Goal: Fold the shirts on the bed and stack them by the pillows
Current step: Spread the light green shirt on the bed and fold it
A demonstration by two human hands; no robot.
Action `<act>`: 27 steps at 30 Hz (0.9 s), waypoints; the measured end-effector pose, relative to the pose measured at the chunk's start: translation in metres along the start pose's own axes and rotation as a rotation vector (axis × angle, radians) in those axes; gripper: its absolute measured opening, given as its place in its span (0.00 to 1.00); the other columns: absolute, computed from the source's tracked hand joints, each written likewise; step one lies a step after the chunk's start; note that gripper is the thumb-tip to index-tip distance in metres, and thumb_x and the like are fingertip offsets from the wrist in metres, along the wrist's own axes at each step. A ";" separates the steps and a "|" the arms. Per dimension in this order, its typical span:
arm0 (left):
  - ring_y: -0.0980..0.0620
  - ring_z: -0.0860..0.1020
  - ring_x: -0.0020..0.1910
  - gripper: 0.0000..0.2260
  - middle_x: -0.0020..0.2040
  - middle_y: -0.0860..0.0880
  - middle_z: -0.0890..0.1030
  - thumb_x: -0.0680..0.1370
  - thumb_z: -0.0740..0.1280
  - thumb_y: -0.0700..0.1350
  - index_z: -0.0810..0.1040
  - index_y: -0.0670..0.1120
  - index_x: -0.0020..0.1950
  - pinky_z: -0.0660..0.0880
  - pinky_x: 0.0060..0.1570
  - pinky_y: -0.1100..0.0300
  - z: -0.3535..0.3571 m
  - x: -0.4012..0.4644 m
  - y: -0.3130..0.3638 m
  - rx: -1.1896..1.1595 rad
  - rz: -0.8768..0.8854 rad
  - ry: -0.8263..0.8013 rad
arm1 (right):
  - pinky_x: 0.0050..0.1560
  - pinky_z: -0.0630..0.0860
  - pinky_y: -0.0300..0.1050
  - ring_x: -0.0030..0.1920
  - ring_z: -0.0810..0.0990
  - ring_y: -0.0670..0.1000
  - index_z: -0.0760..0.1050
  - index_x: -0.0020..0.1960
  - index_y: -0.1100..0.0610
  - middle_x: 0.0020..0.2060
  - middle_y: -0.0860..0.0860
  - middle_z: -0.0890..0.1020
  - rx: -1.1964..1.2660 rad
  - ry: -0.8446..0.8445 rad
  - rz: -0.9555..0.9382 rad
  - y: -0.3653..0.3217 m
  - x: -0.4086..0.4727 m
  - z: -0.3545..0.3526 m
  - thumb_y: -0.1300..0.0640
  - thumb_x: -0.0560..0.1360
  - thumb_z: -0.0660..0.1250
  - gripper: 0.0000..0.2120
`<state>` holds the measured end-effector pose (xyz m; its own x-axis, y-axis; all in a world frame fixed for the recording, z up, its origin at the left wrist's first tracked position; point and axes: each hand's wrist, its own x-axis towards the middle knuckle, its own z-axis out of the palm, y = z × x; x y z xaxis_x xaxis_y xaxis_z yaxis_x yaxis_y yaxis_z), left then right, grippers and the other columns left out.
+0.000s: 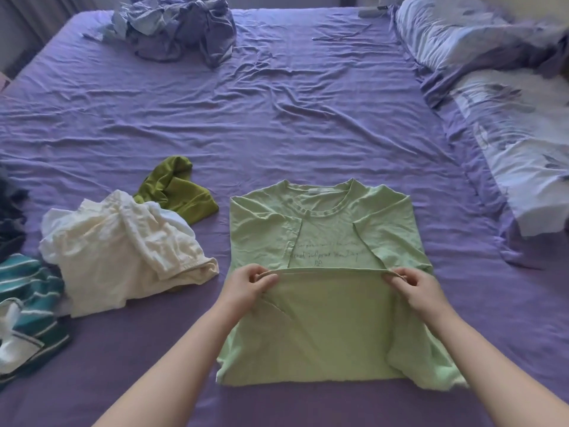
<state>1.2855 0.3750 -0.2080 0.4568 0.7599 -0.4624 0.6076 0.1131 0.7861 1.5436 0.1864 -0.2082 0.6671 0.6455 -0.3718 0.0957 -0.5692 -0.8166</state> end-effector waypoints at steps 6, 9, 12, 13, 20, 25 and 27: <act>0.55 0.75 0.40 0.04 0.38 0.51 0.81 0.73 0.73 0.48 0.83 0.48 0.43 0.71 0.46 0.59 0.000 0.045 0.015 -0.156 -0.021 0.125 | 0.34 0.68 0.23 0.38 0.75 0.44 0.79 0.45 0.59 0.38 0.51 0.80 0.109 -0.036 -0.013 -0.034 0.063 -0.005 0.63 0.73 0.69 0.01; 0.53 0.76 0.38 0.03 0.36 0.52 0.81 0.72 0.73 0.48 0.82 0.51 0.40 0.71 0.45 0.57 -0.003 0.069 0.014 -0.120 -0.034 0.212 | 0.34 0.69 0.25 0.39 0.75 0.46 0.79 0.45 0.59 0.39 0.52 0.80 0.089 -0.084 -0.016 -0.040 0.098 0.002 0.62 0.73 0.70 0.01; 0.51 0.78 0.40 0.04 0.38 0.49 0.83 0.73 0.72 0.48 0.81 0.51 0.39 0.73 0.47 0.54 -0.007 0.090 0.018 -0.023 -0.062 0.274 | 0.38 0.71 0.30 0.39 0.77 0.48 0.80 0.46 0.60 0.40 0.53 0.82 0.028 -0.129 -0.031 -0.045 0.127 0.007 0.59 0.73 0.70 0.04; 0.50 0.78 0.40 0.04 0.38 0.49 0.83 0.73 0.72 0.49 0.81 0.52 0.39 0.73 0.47 0.54 -0.008 0.096 0.020 0.014 -0.060 0.280 | 0.40 0.72 0.35 0.40 0.77 0.48 0.80 0.46 0.59 0.40 0.53 0.83 -0.001 -0.140 -0.050 -0.047 0.136 0.008 0.58 0.73 0.70 0.05; 0.51 0.80 0.46 0.02 0.43 0.50 0.83 0.73 0.72 0.48 0.81 0.51 0.43 0.73 0.49 0.56 -0.021 0.143 0.044 0.206 -0.030 0.281 | 0.44 0.72 0.44 0.39 0.77 0.49 0.79 0.40 0.53 0.37 0.51 0.82 -0.072 -0.188 -0.107 -0.056 0.192 0.013 0.57 0.72 0.71 0.03; 0.51 0.80 0.49 0.07 0.47 0.49 0.84 0.74 0.71 0.49 0.83 0.47 0.48 0.74 0.51 0.56 -0.021 0.192 0.065 0.263 0.047 0.341 | 0.39 0.70 0.36 0.39 0.76 0.48 0.78 0.40 0.53 0.36 0.49 0.81 -0.052 -0.066 -0.128 -0.064 0.232 0.021 0.57 0.73 0.70 0.03; 0.48 0.79 0.51 0.07 0.48 0.48 0.82 0.75 0.70 0.48 0.83 0.47 0.50 0.73 0.53 0.54 -0.016 0.213 0.067 0.314 0.040 0.351 | 0.42 0.69 0.37 0.43 0.77 0.50 0.80 0.47 0.55 0.42 0.52 0.82 -0.171 -0.043 -0.143 -0.061 0.245 0.025 0.57 0.73 0.70 0.03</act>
<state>1.4128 0.5548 -0.2472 0.2698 0.9362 -0.2250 0.7857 -0.0790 0.6136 1.6823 0.3924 -0.2605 0.6060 0.7449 -0.2791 0.3133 -0.5460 -0.7770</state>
